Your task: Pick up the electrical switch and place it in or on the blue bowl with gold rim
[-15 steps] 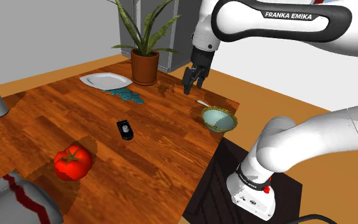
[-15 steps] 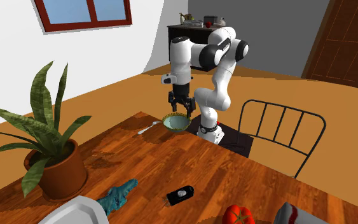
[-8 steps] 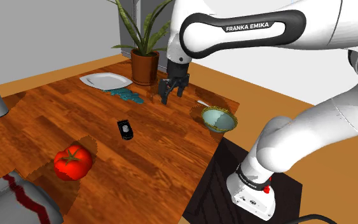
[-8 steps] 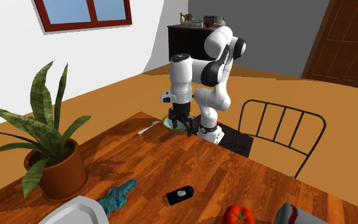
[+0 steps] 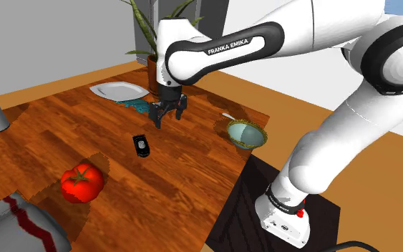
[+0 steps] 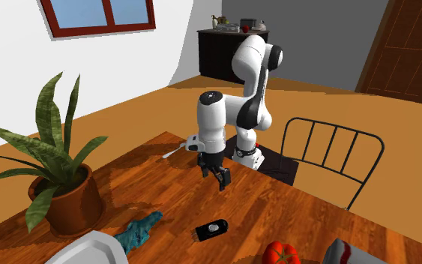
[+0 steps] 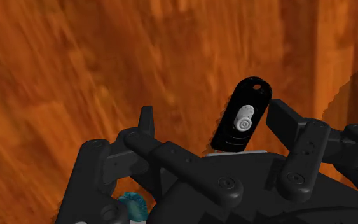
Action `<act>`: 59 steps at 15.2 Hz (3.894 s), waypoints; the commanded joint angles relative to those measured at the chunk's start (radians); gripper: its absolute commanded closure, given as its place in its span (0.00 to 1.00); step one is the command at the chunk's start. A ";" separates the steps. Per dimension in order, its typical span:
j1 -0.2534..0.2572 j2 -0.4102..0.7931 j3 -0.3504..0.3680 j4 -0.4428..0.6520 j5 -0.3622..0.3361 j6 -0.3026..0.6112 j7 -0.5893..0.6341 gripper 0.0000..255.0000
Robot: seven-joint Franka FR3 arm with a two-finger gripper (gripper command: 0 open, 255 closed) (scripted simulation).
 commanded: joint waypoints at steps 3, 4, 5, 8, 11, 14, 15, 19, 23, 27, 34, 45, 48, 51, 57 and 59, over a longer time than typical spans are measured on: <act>0.008 0.161 0.031 0.102 -0.052 0.045 0.097 0.00; 0.012 0.202 0.035 0.130 -0.068 0.053 0.121 0.00; 0.018 0.244 0.039 0.160 -0.084 0.060 0.145 0.00; 0.041 0.370 0.041 0.258 -0.133 0.073 0.213 0.00; 0.058 0.441 0.035 0.307 -0.159 0.087 0.247 0.00; 0.060 0.460 0.033 0.290 -0.166 0.122 0.252 0.00; 0.061 0.466 0.032 0.284 -0.169 0.134 0.254 0.00; 0.064 0.484 0.029 0.271 -0.176 0.164 0.259 0.00; 0.064 0.484 0.029 0.271 -0.176 0.164 0.259 0.00; 0.064 0.484 0.029 0.271 -0.176 0.164 0.259 1.00; 0.063 0.482 0.029 0.272 -0.176 0.162 0.257 1.00; 0.056 0.417 0.039 0.323 -0.149 0.048 0.243 1.00; 0.054 0.400 0.041 0.343 -0.142 0.012 0.239 1.00; 0.053 0.385 0.042 0.365 -0.136 -0.024 0.236 1.00; 0.051 0.360 0.045 0.415 -0.127 -0.098 0.231 1.00; 0.050 0.354 0.045 0.434 -0.124 -0.123 0.230 1.00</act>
